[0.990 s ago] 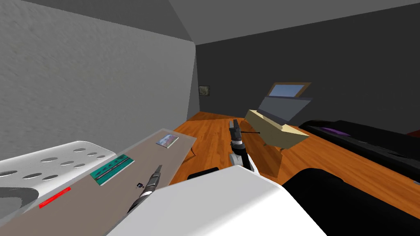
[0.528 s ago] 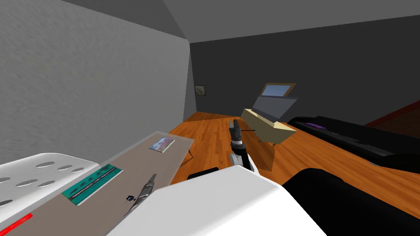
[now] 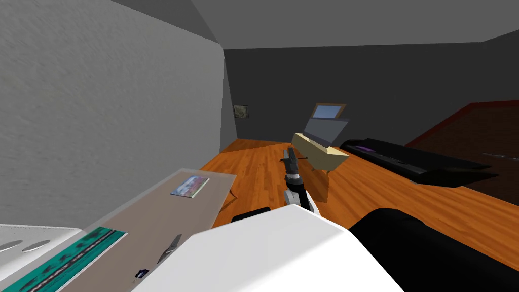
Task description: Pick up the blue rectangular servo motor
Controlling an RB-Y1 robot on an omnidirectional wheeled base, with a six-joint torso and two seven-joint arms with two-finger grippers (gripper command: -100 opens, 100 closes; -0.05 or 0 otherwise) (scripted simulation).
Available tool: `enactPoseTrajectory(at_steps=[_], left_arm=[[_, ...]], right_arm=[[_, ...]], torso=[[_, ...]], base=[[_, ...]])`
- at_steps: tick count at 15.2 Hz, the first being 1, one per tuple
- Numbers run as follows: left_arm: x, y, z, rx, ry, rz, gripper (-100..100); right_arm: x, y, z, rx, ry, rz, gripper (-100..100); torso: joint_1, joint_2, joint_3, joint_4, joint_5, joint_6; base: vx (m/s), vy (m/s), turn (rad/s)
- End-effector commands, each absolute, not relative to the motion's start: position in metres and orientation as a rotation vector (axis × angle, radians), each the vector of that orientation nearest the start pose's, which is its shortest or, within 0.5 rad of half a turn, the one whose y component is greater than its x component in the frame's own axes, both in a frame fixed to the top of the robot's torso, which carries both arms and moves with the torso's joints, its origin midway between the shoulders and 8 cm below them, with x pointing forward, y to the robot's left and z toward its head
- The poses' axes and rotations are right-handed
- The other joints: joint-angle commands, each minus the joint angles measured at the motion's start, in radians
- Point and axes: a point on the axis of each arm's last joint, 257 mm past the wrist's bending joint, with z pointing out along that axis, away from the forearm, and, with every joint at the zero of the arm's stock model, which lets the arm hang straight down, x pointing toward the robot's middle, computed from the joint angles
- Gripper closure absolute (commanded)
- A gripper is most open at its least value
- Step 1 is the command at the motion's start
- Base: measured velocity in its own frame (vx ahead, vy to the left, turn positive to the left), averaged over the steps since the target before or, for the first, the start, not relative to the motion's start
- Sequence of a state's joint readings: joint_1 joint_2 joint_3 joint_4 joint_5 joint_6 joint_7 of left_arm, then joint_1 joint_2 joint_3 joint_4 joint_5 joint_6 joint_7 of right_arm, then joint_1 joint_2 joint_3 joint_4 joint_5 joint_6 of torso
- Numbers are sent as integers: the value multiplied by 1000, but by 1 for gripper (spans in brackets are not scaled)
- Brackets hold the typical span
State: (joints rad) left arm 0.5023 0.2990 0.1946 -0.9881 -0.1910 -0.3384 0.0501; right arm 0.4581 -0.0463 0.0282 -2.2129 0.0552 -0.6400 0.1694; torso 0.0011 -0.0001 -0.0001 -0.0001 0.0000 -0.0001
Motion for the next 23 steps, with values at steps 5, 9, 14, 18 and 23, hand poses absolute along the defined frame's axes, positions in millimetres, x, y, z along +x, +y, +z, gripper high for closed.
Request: enactPoseTrajectory(at_steps=[5, 9, 14, 18, 23], left_arm=[[109, 527, -556, -1540, 1737, -171, -100], [65, 546, -568, -1590, 1770, -73, -100], [26, 562, -574, -1632, 1795, 12, -100], [-27, 582, -576, -1685, 1822, 126, -100], [0, 577, -586, -1675, 1828, 122, -100]], right_arm=[[338, -251, 32, 440, 637, 1181, 0], [338, -251, 32, 440, 637, 1181, 0], [338, -251, 32, 440, 637, 1181, 0], [338, -251, 32, 440, 637, 1181, 0], [338, -251, 32, 440, 637, 1181, 0]], torso=[[-1, 1, 0, 0, 0, 0], [0, 0, 0, 0, 0, 0], [1, 0, 0, 0, 0, 0], [0, 1, 0, 0, 0, 0], [0, 3, 2, 1, 0, 0]], base=[[25, 30, -109], [29, 41, -175], [26, 47, -147], [18, 36, -182], [-18, 43, -17]])
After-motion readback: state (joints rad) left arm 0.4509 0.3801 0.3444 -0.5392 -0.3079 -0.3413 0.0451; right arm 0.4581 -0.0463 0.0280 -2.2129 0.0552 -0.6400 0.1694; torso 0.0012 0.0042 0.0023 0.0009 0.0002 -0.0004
